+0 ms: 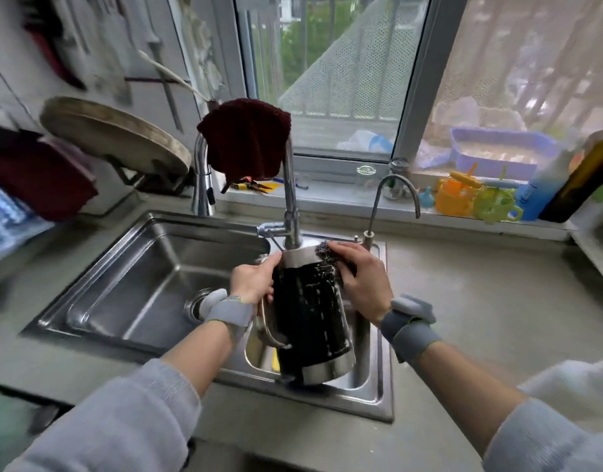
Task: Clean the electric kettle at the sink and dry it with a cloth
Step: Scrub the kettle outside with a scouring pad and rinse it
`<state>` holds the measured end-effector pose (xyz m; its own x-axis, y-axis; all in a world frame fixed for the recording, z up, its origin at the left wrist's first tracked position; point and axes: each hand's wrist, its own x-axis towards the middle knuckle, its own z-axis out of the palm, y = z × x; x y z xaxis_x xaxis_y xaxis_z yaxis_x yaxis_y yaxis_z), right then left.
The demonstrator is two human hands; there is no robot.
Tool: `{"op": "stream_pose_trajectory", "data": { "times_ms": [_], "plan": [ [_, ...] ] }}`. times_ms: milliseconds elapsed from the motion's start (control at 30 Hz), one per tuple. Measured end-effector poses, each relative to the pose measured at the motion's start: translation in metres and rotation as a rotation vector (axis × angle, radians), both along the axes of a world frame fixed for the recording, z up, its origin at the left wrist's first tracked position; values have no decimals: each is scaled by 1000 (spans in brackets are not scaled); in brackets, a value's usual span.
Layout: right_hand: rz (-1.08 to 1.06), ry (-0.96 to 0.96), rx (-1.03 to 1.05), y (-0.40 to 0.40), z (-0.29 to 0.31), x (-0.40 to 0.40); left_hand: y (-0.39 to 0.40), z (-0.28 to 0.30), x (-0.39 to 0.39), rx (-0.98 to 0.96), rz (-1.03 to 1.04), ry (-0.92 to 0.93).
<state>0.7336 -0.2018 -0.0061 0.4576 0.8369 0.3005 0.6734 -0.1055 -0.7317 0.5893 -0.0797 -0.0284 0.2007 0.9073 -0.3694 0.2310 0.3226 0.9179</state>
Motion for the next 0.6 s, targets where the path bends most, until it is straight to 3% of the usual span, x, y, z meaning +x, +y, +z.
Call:
{"op": "stream_pose_trajectory", "data": {
  "times_ms": [167,367,500,600],
  "plan": [
    [55,-57,-75,51,-25,-40,42,-8,-25,-141,-66,-79],
    [62,-153,-176,89,-60,-83,112,-24,-47,-195,-125,-14],
    [248,-273,-248,80,-84,-119,134,-36,-47,-252,-100,-23],
    [115,-273,-167,101,-93,-99,139,-41,-41,-293,-126,-41]
  ]
}}
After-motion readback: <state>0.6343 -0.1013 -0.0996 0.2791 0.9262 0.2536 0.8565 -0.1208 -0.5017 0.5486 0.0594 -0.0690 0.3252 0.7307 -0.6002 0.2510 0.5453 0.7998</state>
